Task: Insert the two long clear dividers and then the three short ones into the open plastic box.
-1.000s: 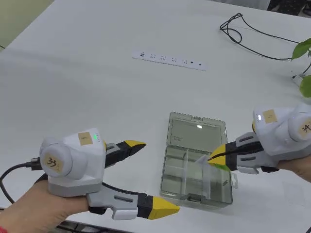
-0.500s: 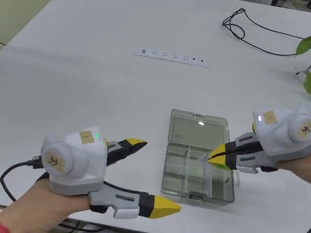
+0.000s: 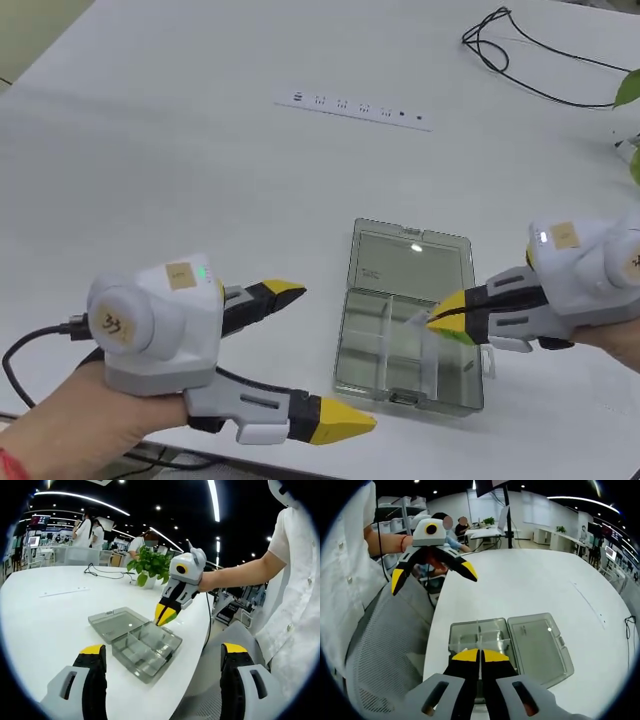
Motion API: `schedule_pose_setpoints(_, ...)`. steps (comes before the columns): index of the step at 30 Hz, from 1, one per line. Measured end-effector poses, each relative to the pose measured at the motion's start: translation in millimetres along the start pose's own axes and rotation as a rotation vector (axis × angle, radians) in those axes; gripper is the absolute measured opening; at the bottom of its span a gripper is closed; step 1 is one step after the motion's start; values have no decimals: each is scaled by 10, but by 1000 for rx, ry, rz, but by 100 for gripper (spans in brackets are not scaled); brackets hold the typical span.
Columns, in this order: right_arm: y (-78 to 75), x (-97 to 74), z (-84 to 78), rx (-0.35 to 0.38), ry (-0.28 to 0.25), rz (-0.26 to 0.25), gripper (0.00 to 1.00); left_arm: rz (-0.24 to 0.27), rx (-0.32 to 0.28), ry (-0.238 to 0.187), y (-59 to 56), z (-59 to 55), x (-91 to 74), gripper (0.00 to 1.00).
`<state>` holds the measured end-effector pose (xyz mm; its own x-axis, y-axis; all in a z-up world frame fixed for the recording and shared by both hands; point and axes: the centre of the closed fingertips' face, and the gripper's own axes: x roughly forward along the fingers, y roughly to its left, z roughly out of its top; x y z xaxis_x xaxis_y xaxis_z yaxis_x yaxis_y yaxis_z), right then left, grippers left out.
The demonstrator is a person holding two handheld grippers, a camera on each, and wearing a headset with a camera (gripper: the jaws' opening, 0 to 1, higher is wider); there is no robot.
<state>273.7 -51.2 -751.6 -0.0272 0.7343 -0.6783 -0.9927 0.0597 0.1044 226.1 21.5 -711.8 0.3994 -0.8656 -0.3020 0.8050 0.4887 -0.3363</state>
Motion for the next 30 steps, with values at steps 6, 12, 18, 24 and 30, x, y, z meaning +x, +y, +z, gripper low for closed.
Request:
schedule_pose_setpoints(6, 18, 3, -5, -3, -13, 0, 2, 0, 2, 3, 0, -4, 0, 96)
schedule_pose_setpoints(12, 50, 44, -8, -49, -22, 5, 2, 1, -1, 4, 3, -9, 0, 96)
schedule_pose_setpoints(18, 29, 73, -29, -83, -20, 9, 2, -1, -4, 2, -1, -5, 10, 96)
schedule_pose_setpoints(24, 33, 95, -43, -102, -8, 11, 2, -3, -2, 3, -2, -6, 17, 96)
schedule_pose_setpoints(30, 26, 143, -50, -104, -2, 13, 2, -4, -4, 5, 4, -11, 17, 96)
